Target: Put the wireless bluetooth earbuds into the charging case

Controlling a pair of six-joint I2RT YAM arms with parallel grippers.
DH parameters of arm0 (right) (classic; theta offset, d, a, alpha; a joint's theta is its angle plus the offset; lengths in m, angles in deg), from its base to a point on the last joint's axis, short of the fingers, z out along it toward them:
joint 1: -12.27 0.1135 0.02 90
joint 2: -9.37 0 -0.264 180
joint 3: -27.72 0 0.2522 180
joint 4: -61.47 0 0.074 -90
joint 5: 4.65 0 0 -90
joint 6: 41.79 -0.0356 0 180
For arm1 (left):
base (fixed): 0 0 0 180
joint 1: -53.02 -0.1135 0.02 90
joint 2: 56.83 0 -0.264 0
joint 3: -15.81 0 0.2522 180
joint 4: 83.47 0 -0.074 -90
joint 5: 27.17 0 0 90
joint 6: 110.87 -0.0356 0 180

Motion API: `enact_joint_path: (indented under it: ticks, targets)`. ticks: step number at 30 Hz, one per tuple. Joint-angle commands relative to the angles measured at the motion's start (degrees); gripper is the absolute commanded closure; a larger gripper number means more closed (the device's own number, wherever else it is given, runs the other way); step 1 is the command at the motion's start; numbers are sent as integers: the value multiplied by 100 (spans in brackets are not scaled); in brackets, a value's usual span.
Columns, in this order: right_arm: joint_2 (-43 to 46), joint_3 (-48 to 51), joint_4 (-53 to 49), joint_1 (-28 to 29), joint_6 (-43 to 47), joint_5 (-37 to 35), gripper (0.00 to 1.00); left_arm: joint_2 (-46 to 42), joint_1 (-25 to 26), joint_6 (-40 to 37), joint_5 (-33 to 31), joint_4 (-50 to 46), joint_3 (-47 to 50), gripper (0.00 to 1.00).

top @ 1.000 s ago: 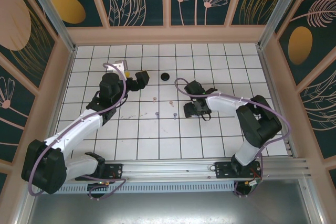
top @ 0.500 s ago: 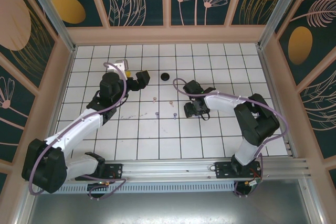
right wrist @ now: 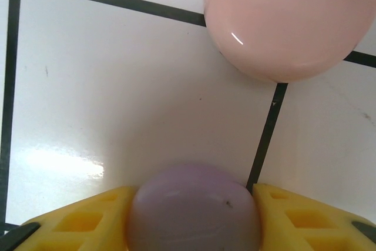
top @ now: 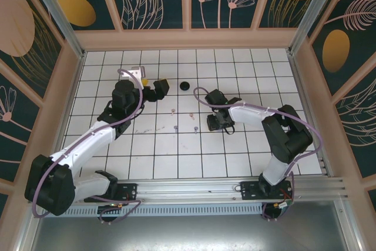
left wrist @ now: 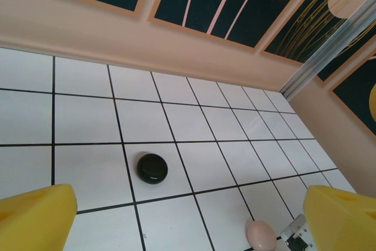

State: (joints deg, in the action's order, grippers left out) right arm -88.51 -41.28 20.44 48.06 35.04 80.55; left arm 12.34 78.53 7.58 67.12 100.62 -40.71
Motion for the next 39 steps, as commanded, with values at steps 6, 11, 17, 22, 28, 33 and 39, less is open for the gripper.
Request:
enact_joint_path:
  ticks: [6,11,17,22,28,33,39]
  targets:
    - [646,176,-134,-56,-503,266,71,-233,32,211,578,940,564,1]
    - [1361,9,-70,-71,-1044,501,71,-397,159,470,534,1499,1187,1]
    - [1642,-865,292,-153,-1887,773,71,-211,333,619,579,2621,1648,2]
    - [1497,-1630,884,-230,-2773,1028,70,182,490,552,782,3499,1802,2]
    - [1394,-1911,1859,-266,-3907,1687,70,442,795,310,625,4248,1835,2]
    - [1410,-1870,2430,-226,-4525,2038,70,538,1003,50,401,4361,1611,5]
    - [1548,-1676,2781,-90,-4953,1990,70,711,1117,-50,327,4517,1326,16]
